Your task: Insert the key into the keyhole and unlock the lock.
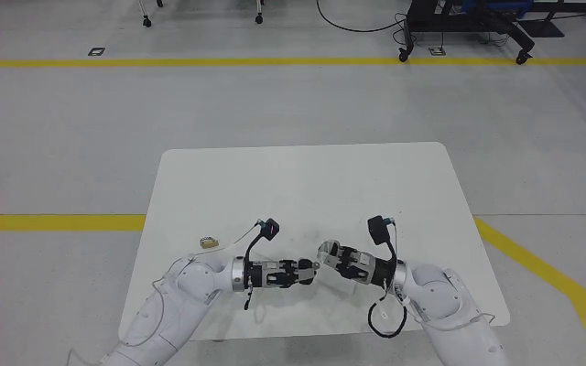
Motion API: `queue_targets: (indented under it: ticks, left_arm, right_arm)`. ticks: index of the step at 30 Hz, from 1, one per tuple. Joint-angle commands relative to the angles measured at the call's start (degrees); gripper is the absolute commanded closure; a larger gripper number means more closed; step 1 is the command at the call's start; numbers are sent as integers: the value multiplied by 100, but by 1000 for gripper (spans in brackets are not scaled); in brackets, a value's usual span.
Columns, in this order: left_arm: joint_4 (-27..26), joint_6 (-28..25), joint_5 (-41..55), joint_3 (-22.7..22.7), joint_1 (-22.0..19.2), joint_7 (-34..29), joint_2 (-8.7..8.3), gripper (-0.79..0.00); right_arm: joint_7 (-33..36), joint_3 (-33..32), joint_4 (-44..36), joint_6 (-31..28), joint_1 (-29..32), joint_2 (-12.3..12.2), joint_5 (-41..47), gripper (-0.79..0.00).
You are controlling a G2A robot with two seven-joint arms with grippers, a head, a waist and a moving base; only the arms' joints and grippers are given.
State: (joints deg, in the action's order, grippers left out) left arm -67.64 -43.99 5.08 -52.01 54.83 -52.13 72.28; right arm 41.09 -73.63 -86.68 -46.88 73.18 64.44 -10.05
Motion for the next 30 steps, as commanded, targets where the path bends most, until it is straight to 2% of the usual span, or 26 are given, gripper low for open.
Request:
queue_targets:
  ticks: [1, 4, 9, 12, 21, 24, 25, 27, 30]
  left_arm:
    - [12, 21, -34, 32, -16, 55, 7, 0]
    - [28, 49, -67, 74, -38, 109, 16, 0]
    - [30, 25, -94, 145, -63, 116, 24, 0]
    - [47, 20, -105, 154, -78, 144, 22, 0]
    - [72, 7, -97, 190, -106, 176, 14, 0]
    - [97, 20, -108, 200, -119, 207, 13, 0]
    - [100, 20, -112, 204, -121, 222, 13, 0]
    - [104, 27, -128, 213, -125, 241, 13, 0]
    - [104, 52, -158, 230, -133, 272, 14, 0]
  right_arm:
    - [68, 14, -12, -34, 1, -16, 24, -139]
    - [135, 31, -28, -25, -1, -39, 7, -105]
    - [97, 41, -35, 75, -9, -66, -140, -120]
    - [114, 68, -37, 114, -15, -81, -186, -95]
    - [263, 153, -21, 144, -58, -133, -216, -86]
    - [322, 181, -15, 118, -67, -152, -163, -105]
    - [342, 188, -6, 121, -72, -158, -142, -99]
    - [375, 199, 12, 142, -87, -171, -130, 0]
    - [396, 215, 34, 151, -111, -187, -120, 0]
